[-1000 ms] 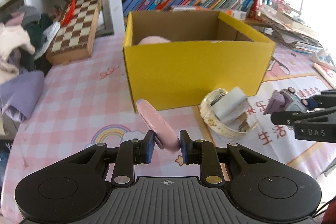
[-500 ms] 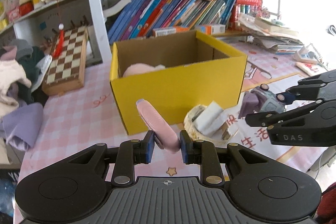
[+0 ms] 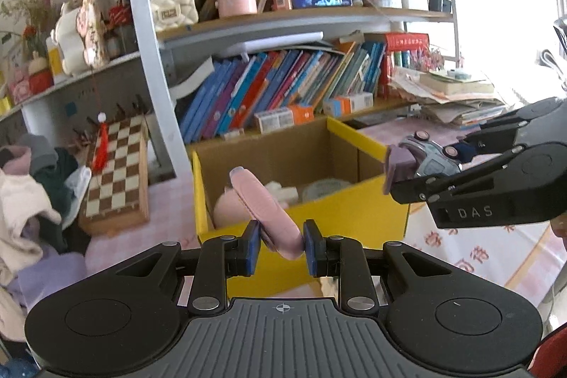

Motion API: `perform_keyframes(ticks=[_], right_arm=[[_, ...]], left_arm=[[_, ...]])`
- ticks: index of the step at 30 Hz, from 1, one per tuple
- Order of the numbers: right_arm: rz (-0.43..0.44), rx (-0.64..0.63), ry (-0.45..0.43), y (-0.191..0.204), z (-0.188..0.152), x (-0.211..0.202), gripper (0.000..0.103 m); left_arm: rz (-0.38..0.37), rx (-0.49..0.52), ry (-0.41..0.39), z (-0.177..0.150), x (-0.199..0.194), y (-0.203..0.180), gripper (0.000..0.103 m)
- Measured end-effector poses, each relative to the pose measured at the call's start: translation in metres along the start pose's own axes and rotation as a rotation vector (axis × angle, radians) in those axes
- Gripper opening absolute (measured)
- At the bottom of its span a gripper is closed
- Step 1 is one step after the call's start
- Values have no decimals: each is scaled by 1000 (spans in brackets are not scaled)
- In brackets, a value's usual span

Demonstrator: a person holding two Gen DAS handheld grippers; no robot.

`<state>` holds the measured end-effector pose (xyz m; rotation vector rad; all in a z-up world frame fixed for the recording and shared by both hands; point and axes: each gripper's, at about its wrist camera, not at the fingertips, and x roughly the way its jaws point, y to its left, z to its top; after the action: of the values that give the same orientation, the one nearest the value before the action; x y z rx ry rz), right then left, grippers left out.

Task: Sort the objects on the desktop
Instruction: 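Lower the knife and truck into the yellow box and open both tools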

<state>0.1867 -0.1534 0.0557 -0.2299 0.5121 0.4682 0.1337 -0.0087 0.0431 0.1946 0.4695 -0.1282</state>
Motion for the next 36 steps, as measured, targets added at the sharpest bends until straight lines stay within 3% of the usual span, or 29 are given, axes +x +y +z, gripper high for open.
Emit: perform_keyframes(ticks=[14, 18, 27, 36], right_arm=[[57, -38, -46, -19, 40, 40, 40], [69, -55, -48, -25, 49, 57, 40], [87, -123, -5, -41, 73, 111, 40], [152, -227, 86, -42, 83, 167, 40]], left_arm=[[25, -42, -17, 31, 44, 17, 24], [23, -42, 31, 34, 59, 21, 24], [-4, -158, 180, 32, 97, 32, 24], [-69, -118, 255, 41, 123, 27, 24]])
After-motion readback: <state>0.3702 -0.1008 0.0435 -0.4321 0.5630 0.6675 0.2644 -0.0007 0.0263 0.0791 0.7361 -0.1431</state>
